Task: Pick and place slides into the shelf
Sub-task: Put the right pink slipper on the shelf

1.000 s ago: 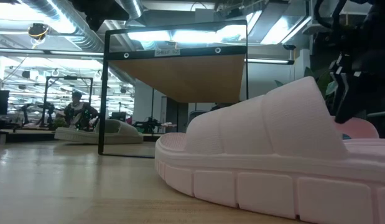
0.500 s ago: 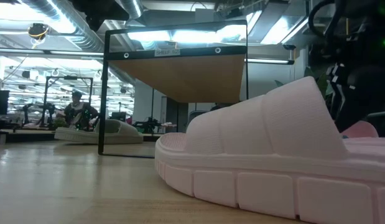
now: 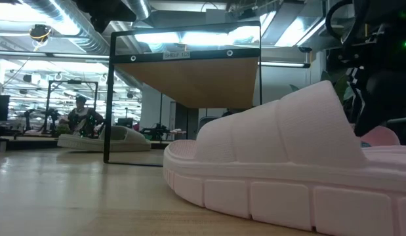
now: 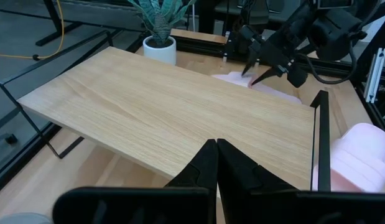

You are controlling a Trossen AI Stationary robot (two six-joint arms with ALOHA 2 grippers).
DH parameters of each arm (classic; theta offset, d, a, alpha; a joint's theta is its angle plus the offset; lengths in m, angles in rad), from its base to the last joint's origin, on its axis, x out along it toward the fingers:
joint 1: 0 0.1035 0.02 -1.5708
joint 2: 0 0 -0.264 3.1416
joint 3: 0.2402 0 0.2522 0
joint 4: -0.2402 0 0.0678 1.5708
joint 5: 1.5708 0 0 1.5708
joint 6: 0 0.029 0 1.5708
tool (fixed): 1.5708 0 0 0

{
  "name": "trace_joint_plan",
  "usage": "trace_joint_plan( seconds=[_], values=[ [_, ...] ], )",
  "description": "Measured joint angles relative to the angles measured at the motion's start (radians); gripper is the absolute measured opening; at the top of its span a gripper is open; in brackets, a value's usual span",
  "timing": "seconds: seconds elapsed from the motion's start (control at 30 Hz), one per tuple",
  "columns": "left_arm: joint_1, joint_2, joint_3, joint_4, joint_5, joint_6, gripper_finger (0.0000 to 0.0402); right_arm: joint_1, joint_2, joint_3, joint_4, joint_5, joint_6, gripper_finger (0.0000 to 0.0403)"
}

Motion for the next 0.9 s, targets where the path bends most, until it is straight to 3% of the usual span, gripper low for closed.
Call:
trace_joint_plan(
  seconds=[0.4, 0.77, 0.9],
  values=[
    [0.0, 0.0, 0.0, 0.0, 0.0, 0.0, 0.0, -0.006, 0.0, 0.006, -0.031, 0.02, 0.0, 0.0149],
    [0.0, 0.0, 0.0, 0.0, 0.0, 0.0, 0.0, -0.006, -0.001, 0.007, -0.027, 0.026, 0.0, 0.0016],
    [0.0, 0.0, 0.0, 0.0, 0.0, 0.0, 0.0, -0.006, -0.001, 0.007, -0.025, 0.026, 0.014, 0.0016]
  ],
)
